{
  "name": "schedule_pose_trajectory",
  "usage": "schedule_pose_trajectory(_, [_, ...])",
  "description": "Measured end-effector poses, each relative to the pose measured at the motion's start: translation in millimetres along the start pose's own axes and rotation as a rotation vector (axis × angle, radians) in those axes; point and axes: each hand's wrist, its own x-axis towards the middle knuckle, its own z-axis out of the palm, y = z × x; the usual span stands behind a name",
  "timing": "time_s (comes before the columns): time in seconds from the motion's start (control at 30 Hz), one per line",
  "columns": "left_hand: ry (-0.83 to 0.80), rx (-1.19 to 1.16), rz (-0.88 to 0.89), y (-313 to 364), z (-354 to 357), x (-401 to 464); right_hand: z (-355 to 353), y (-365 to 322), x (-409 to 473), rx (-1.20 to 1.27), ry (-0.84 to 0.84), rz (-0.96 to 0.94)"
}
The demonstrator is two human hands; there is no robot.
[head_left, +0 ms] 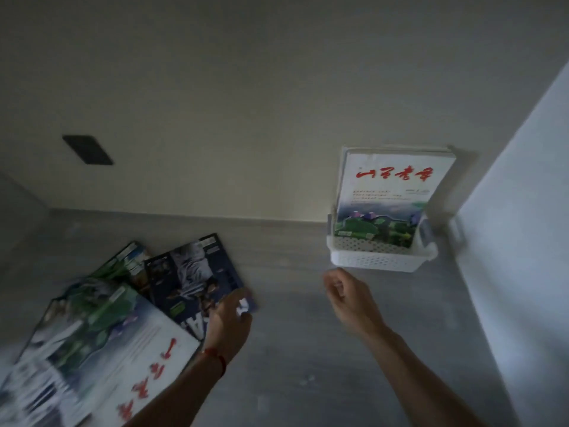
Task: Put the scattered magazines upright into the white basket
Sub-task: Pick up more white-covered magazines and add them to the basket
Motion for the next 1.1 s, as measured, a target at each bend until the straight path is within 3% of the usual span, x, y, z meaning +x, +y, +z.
schedule_pose_trajectory(0.13, [0.092, 0.114, -0.002, -84.0, -62.5, -18.5, 89.3, -47.2, -30.3, -0.085, -0.273, -0.108])
schedule_pose_trajectory(0.3, [-0.006, 0.393, -0.064, -182.5, -123.2, -24.3, 201.3, -110.0, -59.4, -0.141, -0.48, -0.105])
schedule_pose_trajectory(0.4, [-0.128, 0.552, 0.003, -224.4, -146.1, -22.6, 259.0, -138.1, -75.9, -0.225, -0.43, 0.0])
schedule_pose_trajectory(0.57, [-0.266, 0.615, 0.135, -252.5, -152.5, -13.0, 312.0, -158.1, -94.0, -0.344, -0.19, 0.163])
schedule_pose_trajectory(0.67, [-0.276, 0.609, 0.178, -249.1, -153.7, -10.2, 319.3, -160.8, -89.8, -0.258, -0.06, 0.252])
schedule_pose_trajectory(0.77, [-0.266, 0.477, 0.197, -238.7, -161.5, -3.1, 309.3, -159.4, -80.0, -0.043, -0.112, 0.296])
schedule_pose_trajectory(0.83, [-0.197, 0.369, 0.261, -221.0, -166.0, 4.0, 294.4, -157.7, -75.1, 0.047, -0.151, 0.232])
schedule_pose_trajectory(0.97, [-0.063, 0.542, 0.652, -169.5, -171.6, 28.0, 242.5, -172.0, -63.6, 0.107, -0.145, -0.016])
schedule_pose_trajectory(1.03, [-0.091, 0.511, 0.776, -143.4, -176.0, 42.3, 214.3, -180.9, -54.9, 0.1, -0.106, -0.071])
schedule_pose_trajectory(1.1, [-0.191, 0.336, 0.765, -116.3, -178.0, 52.1, 187.6, -183.6, -46.5, 0.128, -0.007, -0.072])
